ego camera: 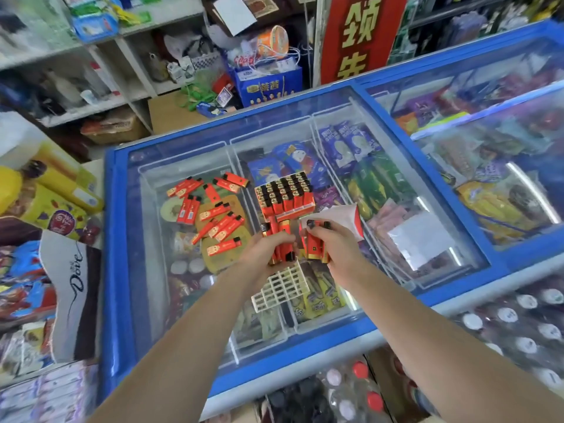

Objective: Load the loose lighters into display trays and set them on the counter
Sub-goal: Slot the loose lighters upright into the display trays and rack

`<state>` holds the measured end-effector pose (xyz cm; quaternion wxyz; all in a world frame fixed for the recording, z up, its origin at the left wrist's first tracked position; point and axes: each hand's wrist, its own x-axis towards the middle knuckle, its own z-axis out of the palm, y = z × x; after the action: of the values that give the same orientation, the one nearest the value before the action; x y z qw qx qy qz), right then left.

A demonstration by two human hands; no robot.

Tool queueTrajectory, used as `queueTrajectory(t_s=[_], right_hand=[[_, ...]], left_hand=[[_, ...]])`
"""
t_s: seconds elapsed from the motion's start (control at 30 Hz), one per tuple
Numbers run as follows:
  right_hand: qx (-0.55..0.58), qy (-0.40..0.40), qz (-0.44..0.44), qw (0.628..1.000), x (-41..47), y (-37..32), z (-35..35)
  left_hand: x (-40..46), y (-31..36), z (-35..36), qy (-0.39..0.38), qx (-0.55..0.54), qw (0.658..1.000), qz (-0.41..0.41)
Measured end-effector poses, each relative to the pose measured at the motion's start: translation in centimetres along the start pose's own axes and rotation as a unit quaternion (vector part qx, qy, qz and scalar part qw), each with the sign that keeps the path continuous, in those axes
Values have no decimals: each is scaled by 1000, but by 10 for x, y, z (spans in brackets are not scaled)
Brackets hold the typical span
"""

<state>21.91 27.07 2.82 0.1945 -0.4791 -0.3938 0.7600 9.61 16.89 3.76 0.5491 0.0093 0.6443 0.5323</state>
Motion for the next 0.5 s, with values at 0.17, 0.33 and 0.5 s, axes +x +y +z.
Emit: queueTrajectory(t_s=[0.17,0.33,0.5], right_hand=[[-35,29,-31,998,-3,-18,-36],[-96,41,-58,993,6,-33,-62],[-246,13,-119,962,12,-30,-62]], left_hand=[[5,-6,28,36,86,995,27],[13,-7,35,33,63,997,4],[17,-8,33,59,35,998,-12]])
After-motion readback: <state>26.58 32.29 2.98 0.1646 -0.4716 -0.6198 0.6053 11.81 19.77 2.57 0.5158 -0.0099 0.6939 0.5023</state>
